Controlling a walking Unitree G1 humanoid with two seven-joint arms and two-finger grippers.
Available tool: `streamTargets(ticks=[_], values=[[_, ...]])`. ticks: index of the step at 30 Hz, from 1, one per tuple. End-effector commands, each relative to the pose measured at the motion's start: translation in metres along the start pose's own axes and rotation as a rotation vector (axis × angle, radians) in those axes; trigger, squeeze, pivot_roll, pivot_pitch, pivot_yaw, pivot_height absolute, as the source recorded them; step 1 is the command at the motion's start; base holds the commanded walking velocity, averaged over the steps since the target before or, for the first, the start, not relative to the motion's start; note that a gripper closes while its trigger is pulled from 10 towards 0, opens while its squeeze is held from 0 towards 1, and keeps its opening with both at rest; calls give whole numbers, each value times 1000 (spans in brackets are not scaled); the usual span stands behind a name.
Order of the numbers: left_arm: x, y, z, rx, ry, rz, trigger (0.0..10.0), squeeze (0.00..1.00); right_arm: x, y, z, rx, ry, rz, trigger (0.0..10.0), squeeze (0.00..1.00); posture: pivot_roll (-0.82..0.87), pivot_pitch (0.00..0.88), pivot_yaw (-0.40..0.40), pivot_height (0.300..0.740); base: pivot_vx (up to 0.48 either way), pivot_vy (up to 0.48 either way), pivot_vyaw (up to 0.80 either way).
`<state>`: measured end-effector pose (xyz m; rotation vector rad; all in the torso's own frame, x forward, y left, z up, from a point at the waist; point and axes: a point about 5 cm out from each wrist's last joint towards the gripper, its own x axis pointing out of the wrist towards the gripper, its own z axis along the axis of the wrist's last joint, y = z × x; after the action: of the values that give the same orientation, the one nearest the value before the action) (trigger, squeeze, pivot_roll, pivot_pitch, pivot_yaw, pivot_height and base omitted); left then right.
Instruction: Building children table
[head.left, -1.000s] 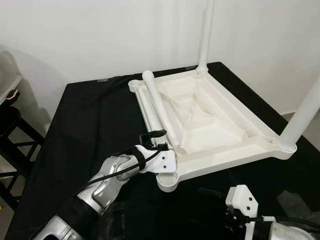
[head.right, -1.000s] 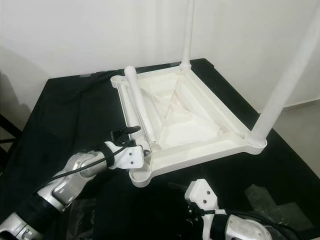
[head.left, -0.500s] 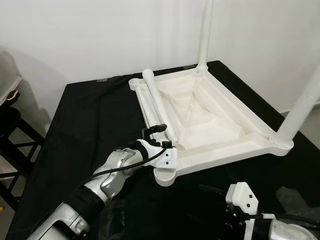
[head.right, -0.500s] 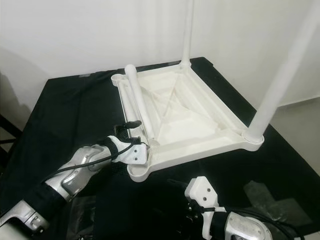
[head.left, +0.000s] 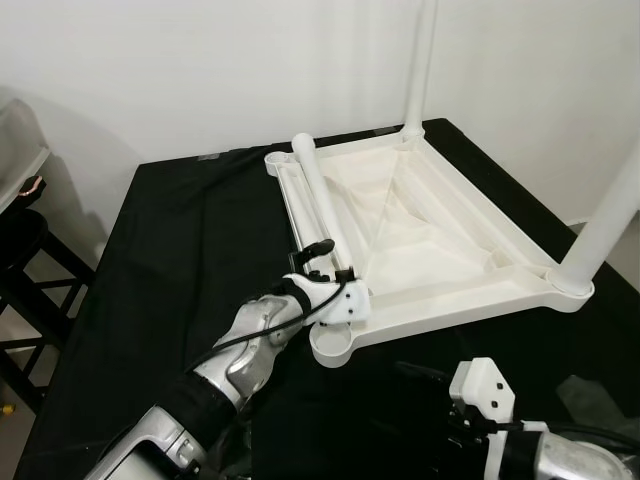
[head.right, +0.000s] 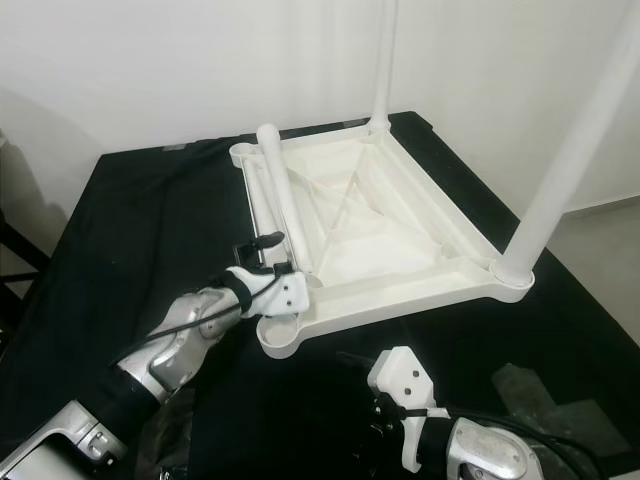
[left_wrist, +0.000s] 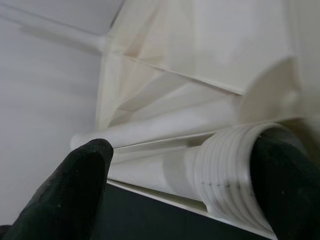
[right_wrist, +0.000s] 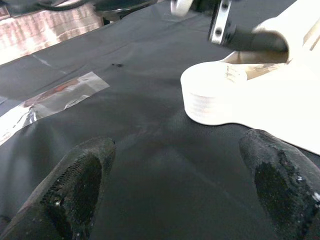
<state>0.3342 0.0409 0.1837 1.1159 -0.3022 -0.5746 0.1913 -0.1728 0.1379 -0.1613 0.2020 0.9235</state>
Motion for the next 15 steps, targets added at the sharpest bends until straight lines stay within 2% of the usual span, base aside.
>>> streamTargets(ticks=[1,4,5,8,12,15], values=[[-2,6,5,-35,-16,14,10000,0,3,3,-2,4,-8,11,10000,0,-45,125,67,740,0,0,0],[-2,10,6,-24,-22,29,10000,0,4,3,-2,4,-9,11,10000,0,-45,124,67,740,0,0,0],[-1,18,6,13,-10,74,10000,0,4,3,-1,4,-11,13,10000,0,-44,123,67,740,0,0,0],[1,25,2,52,17,109,10000,0,5,3,-1,4,-15,14,10000,0,-44,122,68,740,0,0,0],[2,26,-2,76,33,112,10000,0,5,3,0,3,-16,13,10000,0,-45,121,68,740,0,0,0],[4,21,-14,122,77,97,10000,0,5,2,0,-1,-15,9,10000,0,-49,119,68,740,0,0,0]])
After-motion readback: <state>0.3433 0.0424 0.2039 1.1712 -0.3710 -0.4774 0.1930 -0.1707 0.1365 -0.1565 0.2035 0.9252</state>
